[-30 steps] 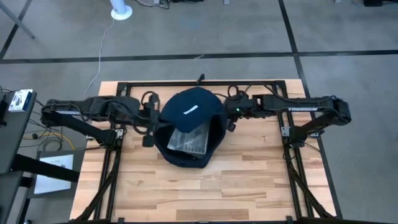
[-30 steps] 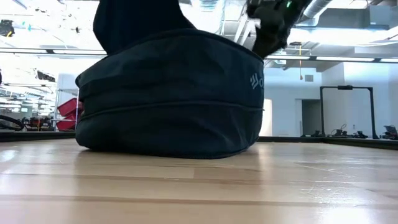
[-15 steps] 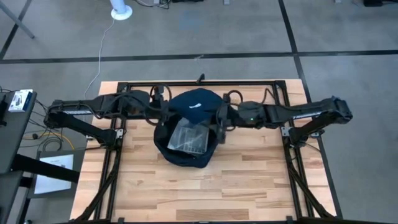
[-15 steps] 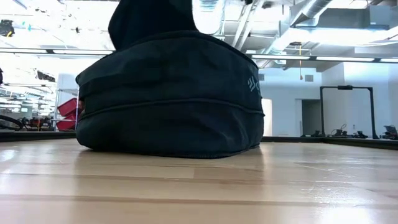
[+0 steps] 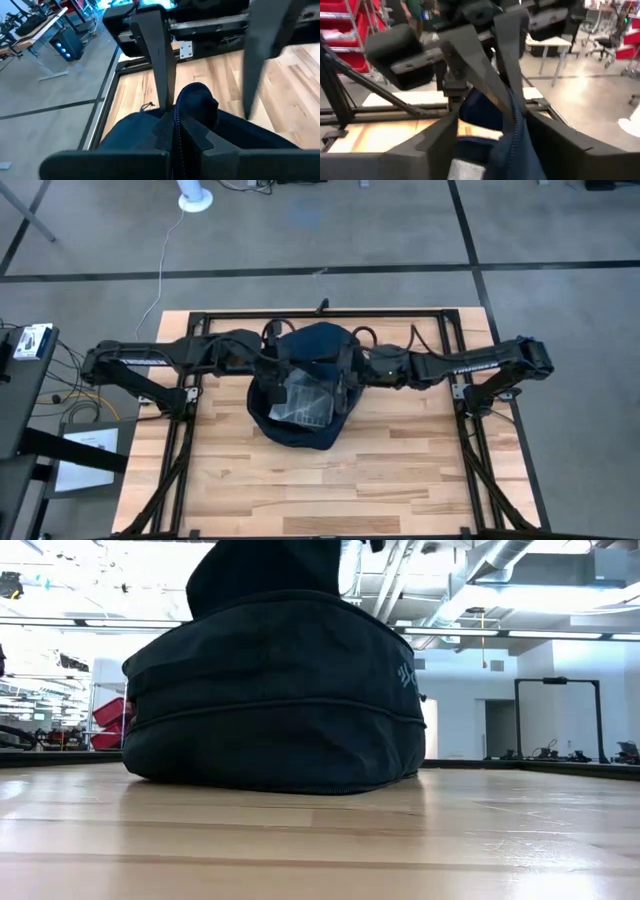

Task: Unpack backpack
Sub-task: Open the dark blue backpack

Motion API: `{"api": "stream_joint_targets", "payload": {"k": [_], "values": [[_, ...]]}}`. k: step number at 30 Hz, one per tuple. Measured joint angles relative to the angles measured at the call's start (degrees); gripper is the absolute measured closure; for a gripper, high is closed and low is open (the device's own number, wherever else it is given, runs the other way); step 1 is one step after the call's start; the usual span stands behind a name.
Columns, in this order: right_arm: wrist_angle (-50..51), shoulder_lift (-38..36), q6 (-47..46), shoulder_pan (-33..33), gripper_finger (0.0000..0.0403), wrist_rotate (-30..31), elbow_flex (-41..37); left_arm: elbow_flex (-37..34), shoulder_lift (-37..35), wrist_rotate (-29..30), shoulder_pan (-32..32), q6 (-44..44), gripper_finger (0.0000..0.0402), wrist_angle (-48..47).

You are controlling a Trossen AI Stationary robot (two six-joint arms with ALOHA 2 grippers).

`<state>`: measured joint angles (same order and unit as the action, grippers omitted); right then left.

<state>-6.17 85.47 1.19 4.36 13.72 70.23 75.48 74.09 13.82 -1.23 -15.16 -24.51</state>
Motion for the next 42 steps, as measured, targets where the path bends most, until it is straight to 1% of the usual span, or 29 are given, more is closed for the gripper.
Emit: {"api": "stream_joint_targets", "payload": {"k": [2, 5, 6, 7, 10, 13, 16, 20, 22, 25, 27, 29, 31, 33, 35, 38, 42], "values": [[0.78, 0.02, -0.33, -0.06, 0.0247, 0.04, 0.14, -0.02, 0.25, -0.08, -0.02, 0.03, 0.0401, 0.21], [1.63, -0.03, -1.1, -0.46, 0.0344, 0.26, 0.18, -0.11, 0.21, 0.03, -0.11, 1.93, 0.0401, 1.18], [1.99, -0.13, -1.1, -0.58, 0.037, 0.24, 0.21, -0.11, 0.15, 0.09, -0.1, 2.01, 0.0401, 1.47], [2.28, -0.19, -1.07, -0.74, 0.0383, 0.32, 0.21, -0.11, -0.05, 0.05, -0.05, 1.76, 0.0398, 1.58], [3.0, -0.17, -2.4, -0.81, 0.0382, 0.13, 0.29, -0.12, -0.19, 0.39, -0.13, 1.09, 0.0379, 1.41], [4.91, 0.09, -2.84, -0.72, 0.0387, -0.42, 0.19, 0.02, -0.24, 0.66, -0.13, 0.98, 0.0349, 2.41], [6.8, 0.31, -2.84, -0.59, 0.04, -0.59, -0.01, 0.05, -0.37, 0.94, -0.09, 0.88, 0.0312, 1.87], [7.41, 0.04, -2.84, -0.61, 0.0402, -0.57, 0.05, 0.02, -0.25, 1.04, -0.12, 1.98, 0.025, 1.39], [7.99, 0.16, -2.84, -0.64, 0.0402, -0.55, 0.05, 0.02, -0.29, 2.16, -0.13, 3.02, 0.0221, 1.02], [7.98, 0.09, -2.8, -0.66, 0.0402, -0.5, 0.05, -0.04, -1.27, 4.71, -0.13, 4.69, 0.0193, -4.18], [8.39, 0.08, -2.75, -0.78, 0.0402, -0.45, 0.05, 0.0, -2.95, 9.7, -0.17, 8.98, 0.0189, -8.8], [8.44, 0.09, -2.48, -1.22, 0.0402, -0.44, 0.05, 0.0, -5.29, 15.57, -0.16, 13.68, 0.019, -16.03], [6.78, 0.09, -1.53, -2.07, 0.0402, -0.34, 0.1, 0.0, -7.64, 17.08, -0.19, 18.04, 0.0192, -21.61], [6.63, 0.09, -0.25, -3.33, 0.0402, 0.29, 1.23, 0.0, -9.74, 15.59, -1.21, 21.76, 0.0193, -25.61], [6.38, 0.09, 1.26, -5.04, 0.0403, 2.86, 3.16, 0.0, -11.53, 12.29, -2.67, 23.47, 0.0193, -27.46], [6.12, 0.02, 4.59, -7.95, 0.0403, 9.43, 6.87, -0.01, -12.48, 8.62, -5.7, 24.59, 0.0193, -28.49], [9.81, 0.0, 8.95, -12.61, 0.0403, 19.57, 11.07, -3.29, -12.4, 7.74, -9.08, 25.41, 0.0193, -26.67]]}}
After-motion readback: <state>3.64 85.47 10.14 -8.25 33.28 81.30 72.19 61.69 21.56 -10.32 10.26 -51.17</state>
